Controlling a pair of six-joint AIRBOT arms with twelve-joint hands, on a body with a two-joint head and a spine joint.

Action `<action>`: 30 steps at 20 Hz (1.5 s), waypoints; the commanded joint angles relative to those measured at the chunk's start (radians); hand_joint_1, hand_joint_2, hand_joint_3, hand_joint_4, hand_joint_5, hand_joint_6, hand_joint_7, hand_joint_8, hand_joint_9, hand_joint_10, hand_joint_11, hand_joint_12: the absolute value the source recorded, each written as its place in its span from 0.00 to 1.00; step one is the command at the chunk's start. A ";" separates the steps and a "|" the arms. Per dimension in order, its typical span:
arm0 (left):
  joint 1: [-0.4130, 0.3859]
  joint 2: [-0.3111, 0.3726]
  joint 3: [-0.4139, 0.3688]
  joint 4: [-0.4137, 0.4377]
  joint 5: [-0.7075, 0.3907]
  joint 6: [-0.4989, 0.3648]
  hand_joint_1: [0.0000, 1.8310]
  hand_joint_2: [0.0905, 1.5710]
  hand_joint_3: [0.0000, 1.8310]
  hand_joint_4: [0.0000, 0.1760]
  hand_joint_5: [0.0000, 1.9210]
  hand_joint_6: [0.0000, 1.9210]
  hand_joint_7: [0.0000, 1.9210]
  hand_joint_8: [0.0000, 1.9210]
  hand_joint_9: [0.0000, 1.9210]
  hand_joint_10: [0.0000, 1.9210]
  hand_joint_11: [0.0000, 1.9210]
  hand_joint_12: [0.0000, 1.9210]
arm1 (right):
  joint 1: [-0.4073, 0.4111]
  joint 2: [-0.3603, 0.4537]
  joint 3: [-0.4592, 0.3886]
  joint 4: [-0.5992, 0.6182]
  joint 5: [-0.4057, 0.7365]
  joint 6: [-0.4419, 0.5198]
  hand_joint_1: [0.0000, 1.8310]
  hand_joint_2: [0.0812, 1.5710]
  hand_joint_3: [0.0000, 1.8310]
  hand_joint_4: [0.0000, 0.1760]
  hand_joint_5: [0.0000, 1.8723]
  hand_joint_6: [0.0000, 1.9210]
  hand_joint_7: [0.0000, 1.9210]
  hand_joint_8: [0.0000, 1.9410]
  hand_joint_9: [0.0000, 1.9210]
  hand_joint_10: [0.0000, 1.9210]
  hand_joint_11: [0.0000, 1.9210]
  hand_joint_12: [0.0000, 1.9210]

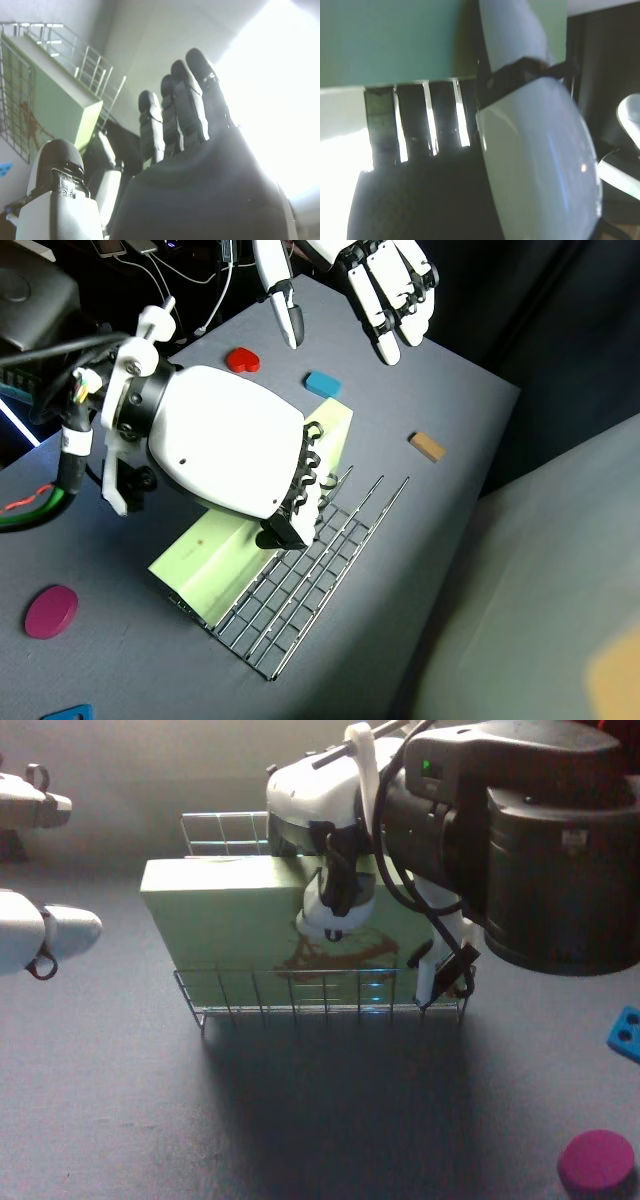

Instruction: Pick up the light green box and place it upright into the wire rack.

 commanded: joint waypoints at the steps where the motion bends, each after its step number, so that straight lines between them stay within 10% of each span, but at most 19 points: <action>1: -0.006 -0.001 -0.004 0.071 0.010 -0.005 0.18 0.72 0.00 0.45 0.16 0.00 0.12 0.00 0.14 0.00 0.02 0.35 | 0.005 -0.002 -0.001 -0.064 -0.021 0.006 0.75 0.72 0.00 0.00 0.42 0.55 0.48 0.57 0.46 0.71 0.41 0.72; 10: -0.004 -0.008 -0.017 0.072 0.031 -0.023 0.18 0.72 0.00 0.44 0.16 0.00 0.12 0.00 0.14 0.00 0.02 0.35 | -0.009 -0.006 0.002 -0.065 -0.026 0.008 0.74 0.73 0.00 0.00 0.42 0.58 0.49 0.57 0.41 0.73 0.36 0.73; 11: -0.004 -0.010 -0.020 0.073 0.034 -0.024 0.18 0.72 0.00 0.45 0.16 0.00 0.12 0.00 0.14 0.00 0.02 0.35 | -0.009 -0.006 0.002 -0.065 -0.026 0.008 0.67 0.75 0.00 0.00 0.40 0.62 0.47 0.63 0.35 0.57 0.33 0.74; 12: -0.004 -0.011 -0.023 0.074 0.034 -0.024 0.18 0.72 0.00 0.45 0.16 0.00 0.12 0.00 0.14 0.00 0.02 0.35 | -0.009 -0.006 0.002 -0.065 -0.026 0.008 0.56 0.71 0.00 0.00 0.35 0.33 0.38 0.40 0.30 0.49 0.29 0.75; 13: -0.004 -0.012 -0.024 0.074 0.034 -0.024 0.18 0.72 0.00 0.45 0.16 0.00 0.12 0.00 0.14 0.00 0.02 0.35 | -0.008 -0.006 0.002 -0.065 -0.026 0.008 0.56 0.71 0.00 0.00 0.35 0.33 0.38 0.40 0.30 0.49 0.29 0.75; 14: -0.004 -0.015 -0.028 0.075 0.040 -0.025 0.18 0.72 0.00 0.45 0.16 0.00 0.12 0.00 0.14 0.00 0.02 0.35 | -0.009 -0.006 0.002 -0.065 -0.029 0.007 0.51 0.68 0.00 0.00 0.40 0.04 0.40 0.16 0.30 0.43 0.27 0.74; 15: -0.003 -0.019 -0.033 0.078 0.049 -0.030 0.18 0.72 0.00 0.45 0.16 0.00 0.12 0.00 0.14 0.00 0.02 0.35 | -0.010 -0.006 0.002 -0.065 -0.030 0.006 0.49 0.68 0.00 0.00 0.39 0.00 0.40 0.07 0.28 0.38 0.25 0.74; 21: 0.006 -0.040 -0.042 0.102 0.065 -0.060 0.18 0.72 0.00 0.45 0.16 0.00 0.12 0.00 0.14 0.00 0.02 0.35 | -0.004 0.002 -0.016 -0.099 -0.026 0.002 0.38 0.62 0.00 0.00 0.25 0.00 0.27 0.00 0.24 0.06 0.06 0.66; 30: 0.006 -0.087 -0.063 0.102 0.100 -0.072 0.17 0.72 0.00 0.45 0.16 0.00 0.12 0.00 0.14 0.00 0.02 0.35 | 0.114 0.174 -0.175 -0.146 -0.035 0.016 0.35 0.62 0.00 0.00 0.23 0.00 0.24 0.00 0.22 0.03 0.02 0.65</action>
